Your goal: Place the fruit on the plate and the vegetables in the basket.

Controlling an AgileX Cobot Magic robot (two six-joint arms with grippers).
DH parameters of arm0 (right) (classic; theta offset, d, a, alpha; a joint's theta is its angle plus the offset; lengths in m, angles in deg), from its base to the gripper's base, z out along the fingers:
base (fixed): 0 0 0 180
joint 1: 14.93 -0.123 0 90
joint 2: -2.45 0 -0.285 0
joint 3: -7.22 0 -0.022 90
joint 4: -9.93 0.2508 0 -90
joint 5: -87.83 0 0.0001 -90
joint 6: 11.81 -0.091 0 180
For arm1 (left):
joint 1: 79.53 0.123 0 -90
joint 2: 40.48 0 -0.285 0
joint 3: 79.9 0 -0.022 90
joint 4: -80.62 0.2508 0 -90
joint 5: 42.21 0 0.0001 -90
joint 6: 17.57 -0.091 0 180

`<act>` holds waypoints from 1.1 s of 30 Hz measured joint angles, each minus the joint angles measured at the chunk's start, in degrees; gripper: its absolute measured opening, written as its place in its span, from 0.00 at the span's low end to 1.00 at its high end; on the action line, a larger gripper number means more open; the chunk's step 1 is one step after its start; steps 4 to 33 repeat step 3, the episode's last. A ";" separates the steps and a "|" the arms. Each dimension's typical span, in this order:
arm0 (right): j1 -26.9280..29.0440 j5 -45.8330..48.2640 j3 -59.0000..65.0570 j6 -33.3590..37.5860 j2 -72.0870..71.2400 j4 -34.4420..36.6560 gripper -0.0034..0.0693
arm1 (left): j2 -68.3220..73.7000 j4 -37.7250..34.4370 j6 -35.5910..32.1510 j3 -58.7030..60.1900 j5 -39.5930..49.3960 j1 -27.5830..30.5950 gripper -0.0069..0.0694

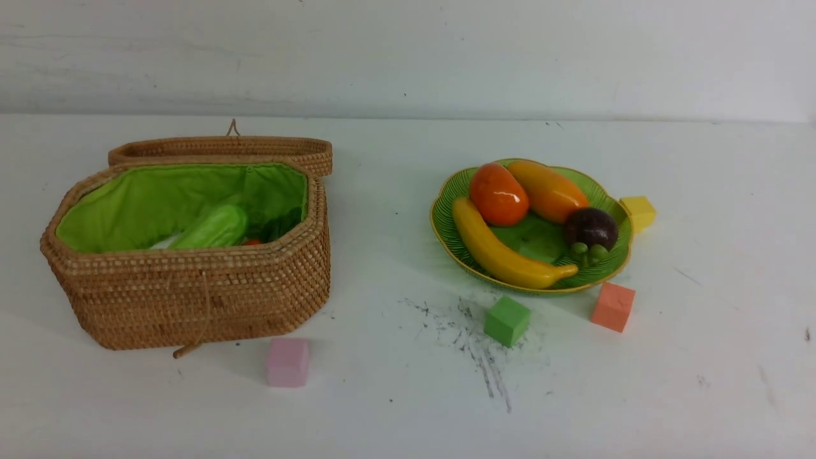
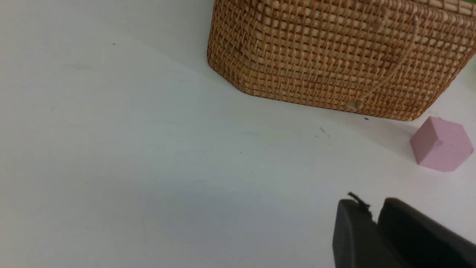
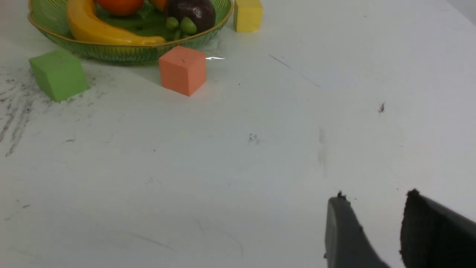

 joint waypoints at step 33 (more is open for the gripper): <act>0.00 0.00 0.00 0.00 0.00 0.00 0.38 | 0.00 0.00 0.00 0.00 0.00 0.00 0.21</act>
